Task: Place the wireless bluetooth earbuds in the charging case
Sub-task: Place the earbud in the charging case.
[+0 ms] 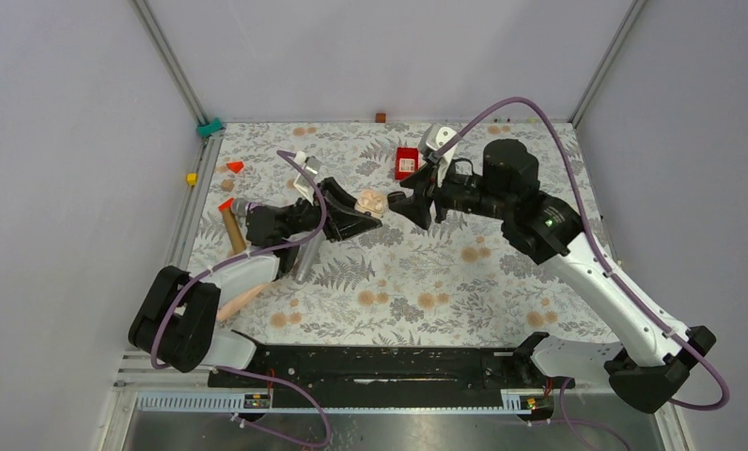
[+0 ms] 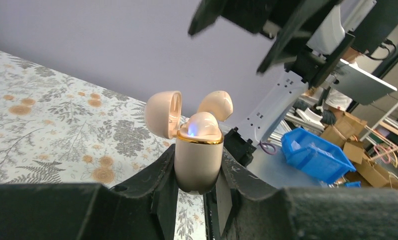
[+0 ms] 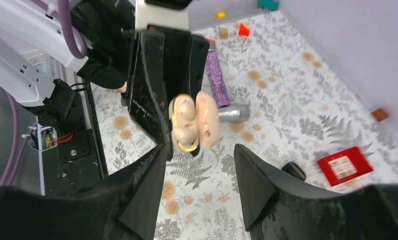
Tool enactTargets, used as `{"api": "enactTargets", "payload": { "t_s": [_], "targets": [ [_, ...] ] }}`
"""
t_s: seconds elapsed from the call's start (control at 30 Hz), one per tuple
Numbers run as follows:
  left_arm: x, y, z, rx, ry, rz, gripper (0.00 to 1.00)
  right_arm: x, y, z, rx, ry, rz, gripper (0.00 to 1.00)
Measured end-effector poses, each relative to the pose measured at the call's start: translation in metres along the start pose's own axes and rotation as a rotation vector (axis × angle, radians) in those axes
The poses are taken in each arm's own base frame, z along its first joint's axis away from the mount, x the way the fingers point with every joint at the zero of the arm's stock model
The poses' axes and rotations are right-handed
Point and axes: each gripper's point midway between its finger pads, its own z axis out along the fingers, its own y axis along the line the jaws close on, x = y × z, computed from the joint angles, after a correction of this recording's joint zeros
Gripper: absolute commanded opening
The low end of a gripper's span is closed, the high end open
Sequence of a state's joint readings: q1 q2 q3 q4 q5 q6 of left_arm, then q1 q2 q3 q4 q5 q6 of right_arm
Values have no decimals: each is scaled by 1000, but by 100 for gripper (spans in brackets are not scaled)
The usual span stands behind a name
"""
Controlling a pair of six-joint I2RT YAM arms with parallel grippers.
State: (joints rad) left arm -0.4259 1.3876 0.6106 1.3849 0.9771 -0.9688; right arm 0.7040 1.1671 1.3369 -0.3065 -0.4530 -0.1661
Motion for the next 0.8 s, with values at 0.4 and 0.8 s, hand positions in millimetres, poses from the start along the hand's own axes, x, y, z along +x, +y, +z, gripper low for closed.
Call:
{"api": "enactTargets", "payload": {
  "t_s": [0.4,0.8],
  "targets": [
    [26,-32,7,136,113,25,0,-8,28,-33,-166,44,-308,53],
    [42,-42,11,199,172,8,0,12,64,-40,-426,54,-440,49]
  ]
}}
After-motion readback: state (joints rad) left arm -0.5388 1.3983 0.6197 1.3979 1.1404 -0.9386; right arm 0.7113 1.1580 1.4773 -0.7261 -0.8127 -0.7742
